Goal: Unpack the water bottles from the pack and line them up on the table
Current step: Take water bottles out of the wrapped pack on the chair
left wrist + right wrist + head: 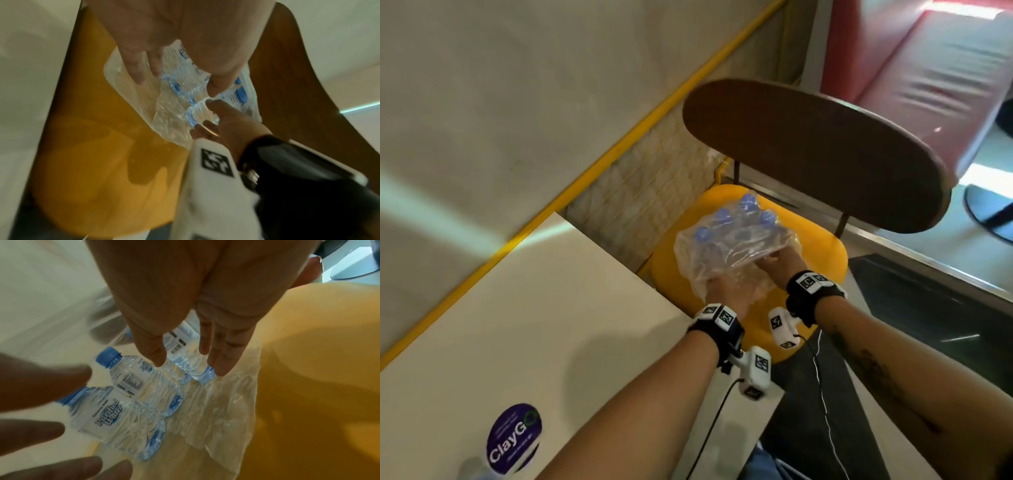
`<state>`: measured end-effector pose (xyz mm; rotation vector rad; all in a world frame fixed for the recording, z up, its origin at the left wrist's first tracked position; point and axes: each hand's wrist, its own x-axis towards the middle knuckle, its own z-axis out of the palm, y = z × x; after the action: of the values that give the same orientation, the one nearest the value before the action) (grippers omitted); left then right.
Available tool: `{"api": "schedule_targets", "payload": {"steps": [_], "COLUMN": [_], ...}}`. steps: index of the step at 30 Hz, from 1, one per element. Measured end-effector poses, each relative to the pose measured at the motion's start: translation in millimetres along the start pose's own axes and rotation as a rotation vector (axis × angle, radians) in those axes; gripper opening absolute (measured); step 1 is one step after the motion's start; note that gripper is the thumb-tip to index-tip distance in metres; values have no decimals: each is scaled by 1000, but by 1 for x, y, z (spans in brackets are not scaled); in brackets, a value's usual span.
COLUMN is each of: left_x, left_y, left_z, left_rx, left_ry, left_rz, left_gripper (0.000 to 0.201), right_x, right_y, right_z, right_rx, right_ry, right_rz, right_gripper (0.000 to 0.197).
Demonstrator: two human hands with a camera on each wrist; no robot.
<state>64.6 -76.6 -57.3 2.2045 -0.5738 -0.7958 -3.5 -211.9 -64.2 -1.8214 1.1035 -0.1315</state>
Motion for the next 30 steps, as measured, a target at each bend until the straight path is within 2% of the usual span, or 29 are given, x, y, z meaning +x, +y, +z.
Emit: {"api": "schedule_targets", "payload": {"steps": [3,7,9,11,13,17,22,24,27,30], "left_x": [14,31,46,55,60,58,51,33,-9,-51], "left_y": [0,-3,0,-2,-7,-4,6,7,1,-20], "left_z": [-11,-21,-27,-30,-31,-45,-47,-48,-49,-66], "left_rx": [-48,11,92,180,286,484,485,474,439,300], "left_ry": [95,34,3,-10,-31,-153,-226,-228,-267,-278], "left_rz": [-14,-63,-200,-279,-238,-142,-24,113,295,364], "left_gripper": [61,80,71,58,55,48,45,51,75,68], "right_x": [13,31,38,45,40,25,-6,-18,-36,-60], "right_y": [-2,-5,-7,-5,-8,-1,17,27,40,44], "right_z": [0,-1,0,5,7,12,10,8,2,0], "right_rx": [-105,-361,-413,-271,-126,-273,-242,-229,-198,-186], "right_ry": [-49,-167,-192,-66,22,19,11,32,81,137], "right_rz": [35,86,69,70,56,-90,-290,-347,-285,-226], "right_gripper": [31,51,65,83,87,65,74,72,65,52]}}
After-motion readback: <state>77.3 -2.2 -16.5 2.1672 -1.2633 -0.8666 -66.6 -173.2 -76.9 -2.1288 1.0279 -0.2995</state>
